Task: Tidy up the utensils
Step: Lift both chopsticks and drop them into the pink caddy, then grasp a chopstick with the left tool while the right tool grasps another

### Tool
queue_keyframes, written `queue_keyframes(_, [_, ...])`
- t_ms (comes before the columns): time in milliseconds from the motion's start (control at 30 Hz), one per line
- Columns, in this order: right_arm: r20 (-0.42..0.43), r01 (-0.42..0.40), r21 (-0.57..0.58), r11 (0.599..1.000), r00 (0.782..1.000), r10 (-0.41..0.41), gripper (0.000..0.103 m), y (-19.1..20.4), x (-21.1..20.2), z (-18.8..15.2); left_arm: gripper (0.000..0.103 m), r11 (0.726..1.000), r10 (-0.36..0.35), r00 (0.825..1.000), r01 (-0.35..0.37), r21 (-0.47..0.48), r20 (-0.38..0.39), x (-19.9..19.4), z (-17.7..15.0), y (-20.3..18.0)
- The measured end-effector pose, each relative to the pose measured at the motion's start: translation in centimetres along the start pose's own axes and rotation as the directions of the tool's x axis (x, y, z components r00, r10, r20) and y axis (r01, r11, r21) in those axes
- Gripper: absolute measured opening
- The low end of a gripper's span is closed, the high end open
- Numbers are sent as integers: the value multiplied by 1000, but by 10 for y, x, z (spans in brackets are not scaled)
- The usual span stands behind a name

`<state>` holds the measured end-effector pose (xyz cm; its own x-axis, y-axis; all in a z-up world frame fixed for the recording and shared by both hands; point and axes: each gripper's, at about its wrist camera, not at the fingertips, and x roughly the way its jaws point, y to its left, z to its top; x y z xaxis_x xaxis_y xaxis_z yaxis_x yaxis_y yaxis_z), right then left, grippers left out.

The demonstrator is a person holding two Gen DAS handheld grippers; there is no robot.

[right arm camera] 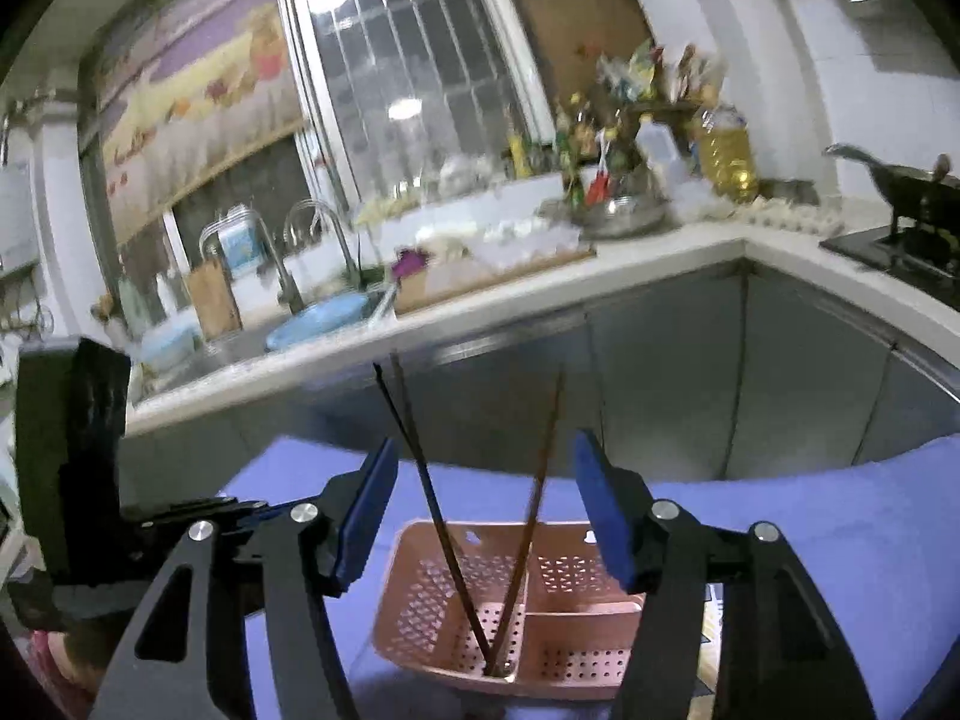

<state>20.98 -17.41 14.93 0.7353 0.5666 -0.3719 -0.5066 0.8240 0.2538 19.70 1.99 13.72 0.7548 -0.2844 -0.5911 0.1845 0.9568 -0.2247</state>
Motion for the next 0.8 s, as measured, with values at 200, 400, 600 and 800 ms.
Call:
queue_keyframes(200, [-32,23,53,998,999,-22,59,-1,-61,-53,6,1000,-24,999,25,-13,33,-49,-48,-2])
queue_keyframes(400, [-303,131,105,986,948,-93,25,-15,-76,-174,6,999,-22,984,14,-45,-178,-25,-145,-7])
queue_keyframes(600, [-396,135,103,986,914,-84,21,-1,-79,-224,6,998,-18,948,-4,-69,-318,5,-200,-23])
queue_keyframes(800, [-448,123,59,991,890,-84,21,12,-69,-241,6,998,61,944,-60,14,-325,12,-214,-38])
